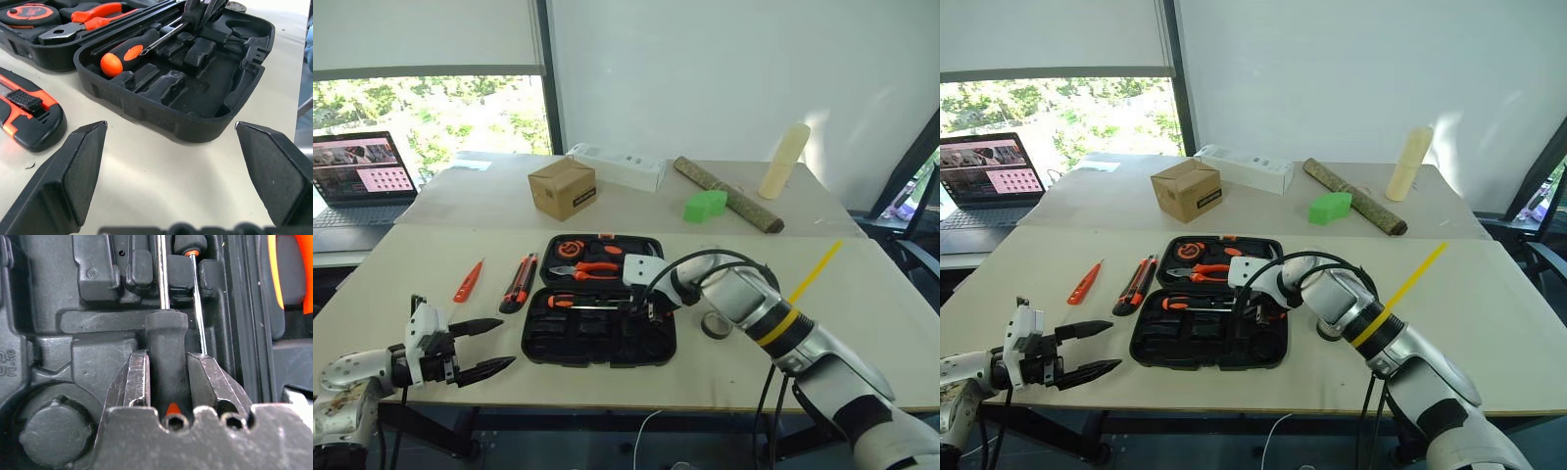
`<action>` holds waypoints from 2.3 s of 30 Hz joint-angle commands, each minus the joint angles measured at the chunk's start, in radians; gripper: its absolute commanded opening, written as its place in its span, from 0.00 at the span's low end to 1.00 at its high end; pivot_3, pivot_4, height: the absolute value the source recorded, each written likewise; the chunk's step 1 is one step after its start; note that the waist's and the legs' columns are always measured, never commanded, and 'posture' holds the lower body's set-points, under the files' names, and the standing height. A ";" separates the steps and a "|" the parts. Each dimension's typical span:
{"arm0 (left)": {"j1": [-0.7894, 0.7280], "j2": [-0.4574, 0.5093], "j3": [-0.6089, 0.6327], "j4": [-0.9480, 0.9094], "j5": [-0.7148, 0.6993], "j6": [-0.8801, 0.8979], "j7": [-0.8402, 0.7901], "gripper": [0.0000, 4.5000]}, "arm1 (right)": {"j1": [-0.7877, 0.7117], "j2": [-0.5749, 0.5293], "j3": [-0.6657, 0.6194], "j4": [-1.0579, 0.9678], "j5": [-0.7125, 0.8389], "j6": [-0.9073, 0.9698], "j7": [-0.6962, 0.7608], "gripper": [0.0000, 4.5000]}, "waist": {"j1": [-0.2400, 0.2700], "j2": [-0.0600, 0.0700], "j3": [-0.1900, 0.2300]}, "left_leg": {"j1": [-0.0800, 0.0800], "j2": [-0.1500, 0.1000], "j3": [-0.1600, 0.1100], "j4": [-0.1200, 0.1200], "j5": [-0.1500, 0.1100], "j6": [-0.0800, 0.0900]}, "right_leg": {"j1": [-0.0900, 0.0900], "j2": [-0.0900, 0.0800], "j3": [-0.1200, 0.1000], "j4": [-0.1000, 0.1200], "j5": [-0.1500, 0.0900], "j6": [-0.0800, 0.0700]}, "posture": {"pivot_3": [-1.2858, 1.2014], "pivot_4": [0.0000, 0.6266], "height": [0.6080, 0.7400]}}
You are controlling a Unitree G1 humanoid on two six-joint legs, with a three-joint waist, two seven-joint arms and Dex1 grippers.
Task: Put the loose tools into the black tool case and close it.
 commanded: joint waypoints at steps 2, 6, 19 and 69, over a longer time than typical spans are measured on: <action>-0.003 0.012 0.024 -0.024 -0.019 -0.004 0.006 1.00 | -0.017 0.016 0.010 0.031 -0.043 -0.027 0.022 0.18 | -0.001 0.000 0.000 | 0.000 0.000 0.000 0.000 0.000 0.000 | 0.000 0.000 0.000 0.000 0.000 0.000 | 0.52 0.24 1.00; -0.005 0.010 0.026 -0.028 -0.022 -0.001 0.013 1.00 | -0.023 0.020 -0.018 0.037 -0.049 -0.042 0.040 0.40 | -0.001 0.000 0.000 | 0.001 0.000 0.000 0.000 0.000 0.000 | 0.000 0.000 0.000 0.001 0.000 0.000 | 0.52 0.24 1.00; 0.013 0.013 0.035 -0.057 -0.042 0.014 0.036 1.00 | -0.033 0.011 -0.196 0.027 0.080 -0.071 0.119 0.56 | -0.003 0.000 0.000 | 0.001 0.001 -0.001 -0.001 0.000 0.000 | 0.000 0.000 0.001 0.000 0.000 0.000 | 0.52 0.24 1.00; 0.282 -0.017 0.348 0.004 -0.056 0.058 0.333 1.00 | 0.579 -0.040 -0.674 -0.422 0.351 -0.439 -0.012 0.27 | -0.015 -0.003 -0.002 | 0.006 0.004 -0.001 -0.009 0.000 -0.002 | 0.002 0.000 0.000 -0.003 -0.001 -0.002 | 0.52 0.24 1.00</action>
